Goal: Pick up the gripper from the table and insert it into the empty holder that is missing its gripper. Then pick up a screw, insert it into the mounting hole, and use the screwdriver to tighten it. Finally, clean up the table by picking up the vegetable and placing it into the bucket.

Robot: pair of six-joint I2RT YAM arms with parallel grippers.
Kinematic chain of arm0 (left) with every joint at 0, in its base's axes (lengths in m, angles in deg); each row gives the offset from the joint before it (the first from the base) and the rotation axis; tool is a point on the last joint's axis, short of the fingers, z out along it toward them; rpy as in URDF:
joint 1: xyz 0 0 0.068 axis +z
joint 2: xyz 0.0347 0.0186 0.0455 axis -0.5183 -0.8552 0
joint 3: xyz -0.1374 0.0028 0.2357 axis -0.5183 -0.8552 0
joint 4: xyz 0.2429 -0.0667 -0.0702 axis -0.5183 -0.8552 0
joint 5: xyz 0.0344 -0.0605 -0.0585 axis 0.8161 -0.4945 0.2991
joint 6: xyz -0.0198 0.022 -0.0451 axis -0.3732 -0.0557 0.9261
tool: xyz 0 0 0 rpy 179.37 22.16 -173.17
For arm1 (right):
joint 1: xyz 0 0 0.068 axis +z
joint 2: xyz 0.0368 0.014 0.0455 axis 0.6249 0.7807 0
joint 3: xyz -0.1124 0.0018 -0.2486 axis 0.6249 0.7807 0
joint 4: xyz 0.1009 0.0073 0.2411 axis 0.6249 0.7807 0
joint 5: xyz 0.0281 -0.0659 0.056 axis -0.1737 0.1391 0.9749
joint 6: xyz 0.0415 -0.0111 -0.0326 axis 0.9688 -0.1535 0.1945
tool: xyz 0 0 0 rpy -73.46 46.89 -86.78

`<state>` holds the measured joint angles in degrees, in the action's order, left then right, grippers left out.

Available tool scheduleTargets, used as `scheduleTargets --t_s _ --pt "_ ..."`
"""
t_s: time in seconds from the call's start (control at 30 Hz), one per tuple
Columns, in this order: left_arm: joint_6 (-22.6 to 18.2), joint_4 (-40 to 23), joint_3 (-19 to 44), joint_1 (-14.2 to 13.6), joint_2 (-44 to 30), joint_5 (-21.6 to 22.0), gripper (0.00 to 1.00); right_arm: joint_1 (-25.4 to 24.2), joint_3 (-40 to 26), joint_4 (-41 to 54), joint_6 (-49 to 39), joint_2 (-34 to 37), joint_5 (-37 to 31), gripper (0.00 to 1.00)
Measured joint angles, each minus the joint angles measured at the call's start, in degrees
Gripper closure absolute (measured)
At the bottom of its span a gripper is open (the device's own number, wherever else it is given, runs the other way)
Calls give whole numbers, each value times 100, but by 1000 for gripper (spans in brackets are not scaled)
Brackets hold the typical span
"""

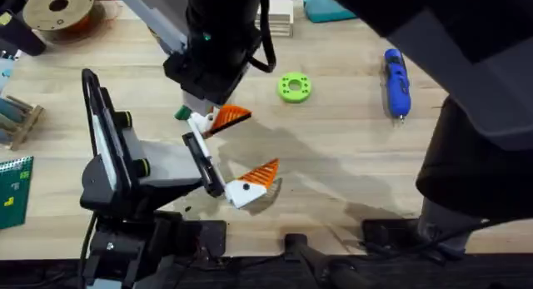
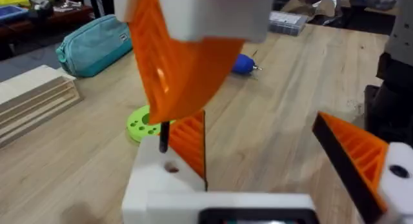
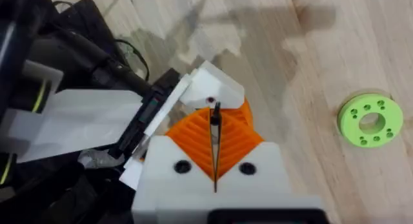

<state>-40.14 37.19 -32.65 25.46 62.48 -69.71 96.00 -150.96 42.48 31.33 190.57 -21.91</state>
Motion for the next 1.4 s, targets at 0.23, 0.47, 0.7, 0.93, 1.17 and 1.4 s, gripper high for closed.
scheduleTargets --t_s 0.23,0.47,0.7,0.93,1.17,1.4 --pt "0 -1 0 0 0 1 6 62 0 0 -2 -1 0 997" --pt "0 -2 0 0 0 1 6 79 0 0 -2 0 0 997" --pt "0 0 0 0 0 1 6 79 0 0 -2 0 0 997" --pt "0 0 0 0 0 1 6 79 0 0 -2 0 -2 997" --pt "0 -1 0 0 0 1 6 79 0 8 -2 121 -1 997" --pt "49 -7 0 0 -1 1 6 79 -2 28 0 186 22 997"
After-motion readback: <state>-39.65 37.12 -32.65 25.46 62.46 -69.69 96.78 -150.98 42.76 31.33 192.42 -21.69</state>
